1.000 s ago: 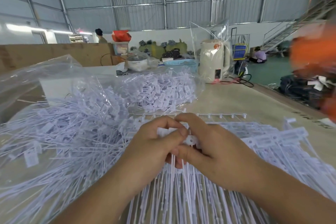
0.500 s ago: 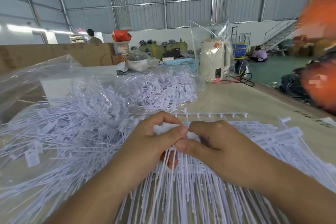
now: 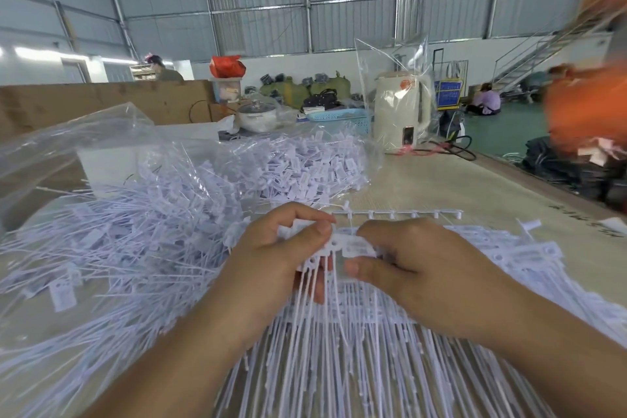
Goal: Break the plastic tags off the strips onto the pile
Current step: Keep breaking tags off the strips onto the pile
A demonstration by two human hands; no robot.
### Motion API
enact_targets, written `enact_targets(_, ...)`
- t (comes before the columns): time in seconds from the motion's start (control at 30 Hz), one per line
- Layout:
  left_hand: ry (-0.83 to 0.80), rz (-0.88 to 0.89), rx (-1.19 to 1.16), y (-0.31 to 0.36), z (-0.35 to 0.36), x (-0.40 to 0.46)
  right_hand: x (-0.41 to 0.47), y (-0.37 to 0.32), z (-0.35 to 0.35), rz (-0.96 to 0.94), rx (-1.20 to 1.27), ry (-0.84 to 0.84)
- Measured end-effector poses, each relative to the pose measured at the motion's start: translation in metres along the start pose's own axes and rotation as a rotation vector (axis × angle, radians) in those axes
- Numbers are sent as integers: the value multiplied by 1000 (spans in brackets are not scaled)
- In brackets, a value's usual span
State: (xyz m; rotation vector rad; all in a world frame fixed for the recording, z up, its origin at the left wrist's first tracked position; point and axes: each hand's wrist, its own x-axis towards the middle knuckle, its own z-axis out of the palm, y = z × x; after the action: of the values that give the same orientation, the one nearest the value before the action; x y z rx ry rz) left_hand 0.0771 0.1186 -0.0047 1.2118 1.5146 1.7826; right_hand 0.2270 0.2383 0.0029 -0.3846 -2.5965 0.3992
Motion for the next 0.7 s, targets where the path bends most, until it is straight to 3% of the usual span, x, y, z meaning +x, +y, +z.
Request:
enact_targets(0.17,100,57,-136,3,14,-3,0,-4,5,-8,220,133)
enact_targets(0.3,145,60,-208,5,16,-6,3,-2,-5,117,415,459)
enact_targets(0.37,146,61,-188,4,15,-7,2,6,-16,155,380,530)
enact_targets(0.53,111,23,-51,1,12,-5,-3,1,-2,-33,211,149)
enact_targets(0.7,67,13,-23,3,12,-5,-2,-9,5,-107,164,-5)
